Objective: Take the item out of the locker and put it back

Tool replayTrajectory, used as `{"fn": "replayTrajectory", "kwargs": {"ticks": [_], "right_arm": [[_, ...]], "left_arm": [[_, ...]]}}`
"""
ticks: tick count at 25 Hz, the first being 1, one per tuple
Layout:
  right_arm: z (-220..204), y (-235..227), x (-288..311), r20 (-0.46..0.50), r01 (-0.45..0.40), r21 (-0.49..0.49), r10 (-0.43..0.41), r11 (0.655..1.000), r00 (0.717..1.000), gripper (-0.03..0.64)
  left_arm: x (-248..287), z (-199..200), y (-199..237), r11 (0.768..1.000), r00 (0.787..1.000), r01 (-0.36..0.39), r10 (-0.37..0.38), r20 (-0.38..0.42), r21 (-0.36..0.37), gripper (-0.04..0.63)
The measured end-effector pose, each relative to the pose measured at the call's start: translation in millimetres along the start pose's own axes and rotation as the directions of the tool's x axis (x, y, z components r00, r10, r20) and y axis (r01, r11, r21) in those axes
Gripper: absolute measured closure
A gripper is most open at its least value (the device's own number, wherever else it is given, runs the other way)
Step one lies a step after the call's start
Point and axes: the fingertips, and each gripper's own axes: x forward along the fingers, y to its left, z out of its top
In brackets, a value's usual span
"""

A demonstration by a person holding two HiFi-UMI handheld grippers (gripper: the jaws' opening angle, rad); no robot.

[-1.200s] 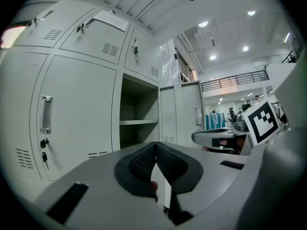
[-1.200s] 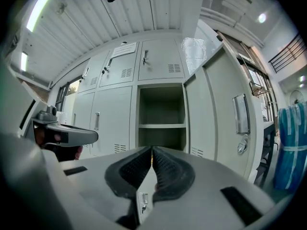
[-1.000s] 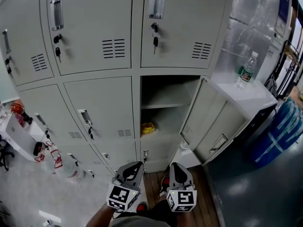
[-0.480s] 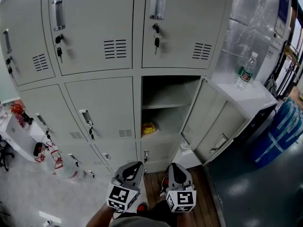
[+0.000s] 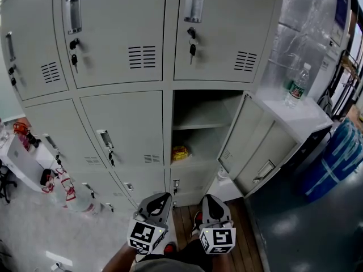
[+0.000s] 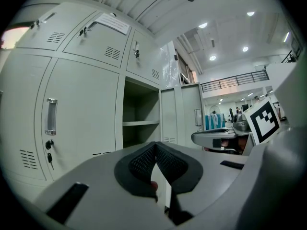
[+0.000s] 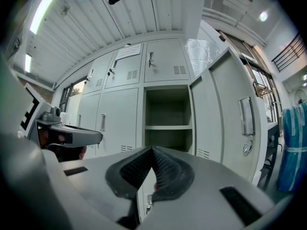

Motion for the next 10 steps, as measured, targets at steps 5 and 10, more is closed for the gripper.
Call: {"fn": "replayTrajectory", "kwargs": {"ticks": [5, 10], "right_arm": [[0.6, 3.0, 0.3, 0.000, -0.004, -0.002, 0.004, 1.000, 1.000, 0.600], [1.1, 5.0, -0.3, 0.002, -0.007, -0.002, 0.007, 1.000, 1.000, 0.600]], "left_arm": [[-2.1, 1.3, 1.7, 1.000, 1.000, -0.004, 0.004, 0.007, 0.002, 0.572], [-3.3, 1.5, 1.3, 1.000, 1.000, -0.004, 0.004, 0.009, 0.003, 0.572]]}}
